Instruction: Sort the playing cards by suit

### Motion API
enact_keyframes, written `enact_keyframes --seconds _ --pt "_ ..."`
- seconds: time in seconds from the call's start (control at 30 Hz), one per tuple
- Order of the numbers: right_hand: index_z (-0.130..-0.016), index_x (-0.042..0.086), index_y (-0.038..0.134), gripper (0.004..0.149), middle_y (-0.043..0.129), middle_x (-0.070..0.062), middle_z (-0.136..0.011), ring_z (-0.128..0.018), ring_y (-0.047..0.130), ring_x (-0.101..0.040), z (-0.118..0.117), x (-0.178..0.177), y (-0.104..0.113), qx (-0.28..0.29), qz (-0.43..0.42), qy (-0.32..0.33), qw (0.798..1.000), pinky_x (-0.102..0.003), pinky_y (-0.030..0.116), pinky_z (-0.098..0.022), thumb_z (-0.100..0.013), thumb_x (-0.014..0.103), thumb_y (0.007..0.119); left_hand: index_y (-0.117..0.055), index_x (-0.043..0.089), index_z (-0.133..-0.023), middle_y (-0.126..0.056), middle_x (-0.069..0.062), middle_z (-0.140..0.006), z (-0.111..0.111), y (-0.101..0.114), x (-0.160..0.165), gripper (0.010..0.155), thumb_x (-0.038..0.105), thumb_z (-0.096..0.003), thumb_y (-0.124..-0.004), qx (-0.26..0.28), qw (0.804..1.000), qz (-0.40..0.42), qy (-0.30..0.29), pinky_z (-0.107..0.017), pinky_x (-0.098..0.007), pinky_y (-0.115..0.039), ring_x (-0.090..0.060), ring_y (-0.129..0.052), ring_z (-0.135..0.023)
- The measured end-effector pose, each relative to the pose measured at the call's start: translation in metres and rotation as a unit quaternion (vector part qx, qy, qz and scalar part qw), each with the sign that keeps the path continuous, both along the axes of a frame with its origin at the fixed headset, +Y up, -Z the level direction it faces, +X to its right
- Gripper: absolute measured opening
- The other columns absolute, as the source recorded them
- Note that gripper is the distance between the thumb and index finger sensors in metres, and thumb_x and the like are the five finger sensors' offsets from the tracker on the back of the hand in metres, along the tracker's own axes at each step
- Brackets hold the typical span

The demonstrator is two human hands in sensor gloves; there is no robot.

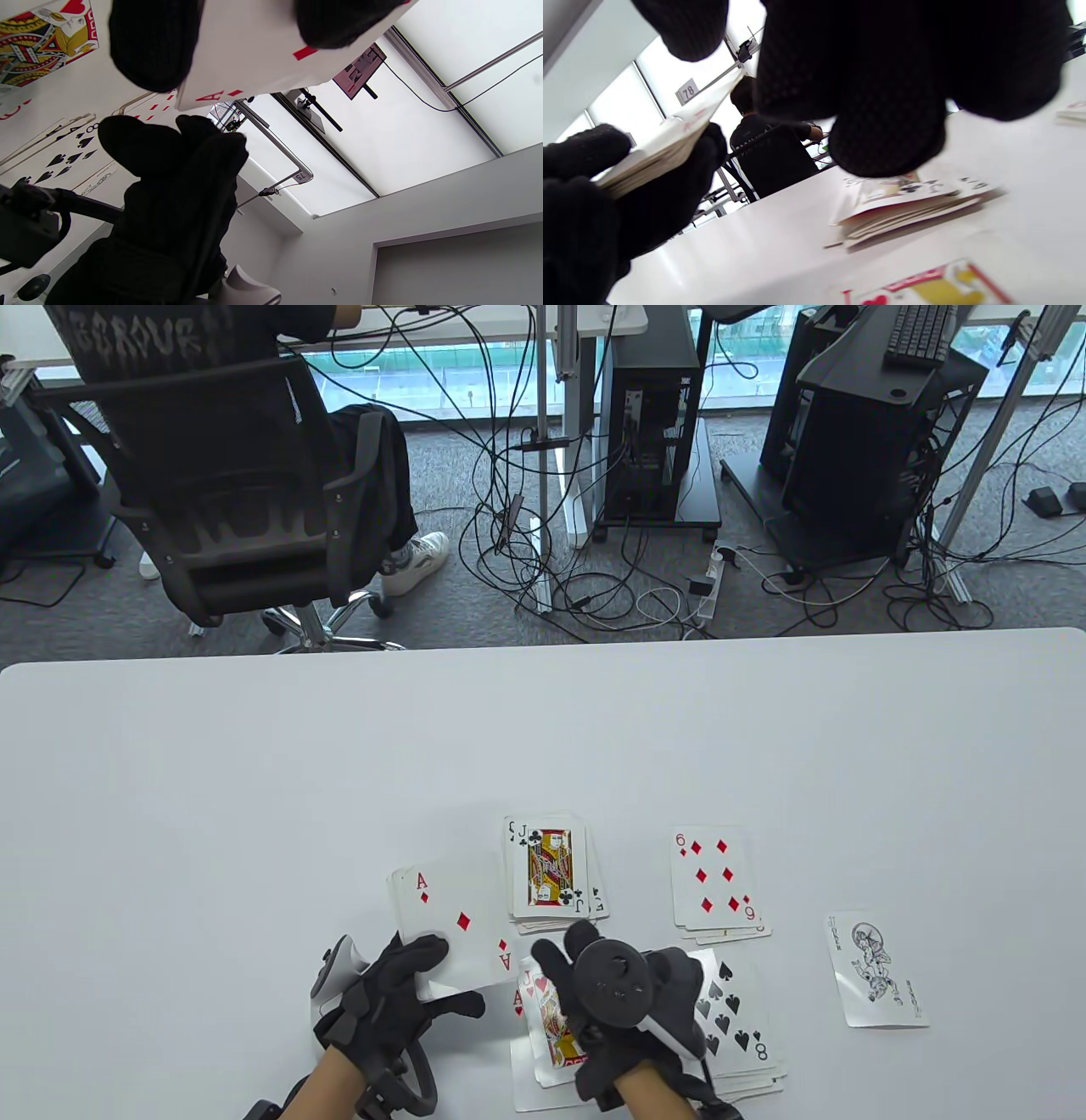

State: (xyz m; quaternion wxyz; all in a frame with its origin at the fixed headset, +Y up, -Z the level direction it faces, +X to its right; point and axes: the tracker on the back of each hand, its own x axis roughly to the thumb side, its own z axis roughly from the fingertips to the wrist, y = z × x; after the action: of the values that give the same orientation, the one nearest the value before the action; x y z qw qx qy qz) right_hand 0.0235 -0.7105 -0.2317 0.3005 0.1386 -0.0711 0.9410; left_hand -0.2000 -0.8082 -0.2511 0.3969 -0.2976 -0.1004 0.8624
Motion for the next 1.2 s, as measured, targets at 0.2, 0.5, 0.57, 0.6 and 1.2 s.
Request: enact_keyframes --seconds 0.2,0.5,0.57,0.6,1.2 --pt "-0.083 -0.015 0.056 0.072 0.086 -0.007 -0.05 -0.043 0.096 -0.028 0.01 -0.011 -0.021 0.006 -0.041 0.017 0.999 -0.047 0.085 -0.034 -0.049 0.046 0.071 -0.045 0.035 -0.106 -0.059 0.005 -0.112 0.0 0.005 0.006 0.05 0.04 -0.0617 -0.067 0.017 1.0 0.006 -0.018 -0.056 -0.042 -0.083 -0.028 -0.074 -0.098" --pt "-0.069 -0.006 0.074 0.037 0.091 0.001 -0.032 -0.027 0.1 -0.017 0.013 -0.008 -0.02 0.085 -0.11 0.006 0.99 -0.039 0.09 -0.025 -0.053 0.026 0.068 -0.046 0.036 -0.106 -0.06 0.005 -0.111 0.001 0.006 0.008 0.05 0.038 -0.0609 -0.068 0.031 0.999 0.002 -0.029 -0.056 -0.042 -0.083 -0.028 -0.075 -0.098" --pt "-0.068 -0.008 0.076 0.037 0.093 0.0 -0.031 -0.025 0.101 -0.018 0.011 -0.005 -0.021 0.078 -0.128 0.0 0.989 -0.04 0.09 -0.024 -0.053 0.025 0.066 -0.046 0.036 -0.106 -0.06 0.005 -0.112 0.0 0.006 0.009 0.051 0.038 -0.0607 -0.069 0.031 0.999 0.007 -0.032 -0.056 -0.042 -0.083 -0.028 -0.075 -0.099" --pt "-0.067 -0.009 0.076 0.038 0.093 0.0 -0.031 -0.025 0.101 -0.018 0.011 -0.003 -0.022 0.076 -0.136 -0.009 0.988 -0.04 0.09 -0.024 -0.053 0.024 0.065 -0.046 0.036 -0.106 -0.059 0.005 -0.112 0.0 0.006 0.009 0.051 0.037 -0.0606 -0.069 0.031 0.999 0.008 -0.032 -0.056 -0.042 -0.083 -0.028 -0.075 -0.099" --pt "-0.067 -0.011 0.078 0.038 0.093 -0.003 -0.03 -0.023 0.1 -0.021 -0.033 0.112 0.022 0.005 -0.163 -0.168 0.972 -0.043 0.088 -0.022 -0.052 0.023 0.067 -0.046 0.036 -0.106 -0.06 0.006 -0.111 -0.001 -0.001 0.002 0.05 0.037 -0.0606 -0.068 0.008 1.0 0.005 -0.007 -0.055 -0.041 -0.083 -0.028 -0.075 -0.098"
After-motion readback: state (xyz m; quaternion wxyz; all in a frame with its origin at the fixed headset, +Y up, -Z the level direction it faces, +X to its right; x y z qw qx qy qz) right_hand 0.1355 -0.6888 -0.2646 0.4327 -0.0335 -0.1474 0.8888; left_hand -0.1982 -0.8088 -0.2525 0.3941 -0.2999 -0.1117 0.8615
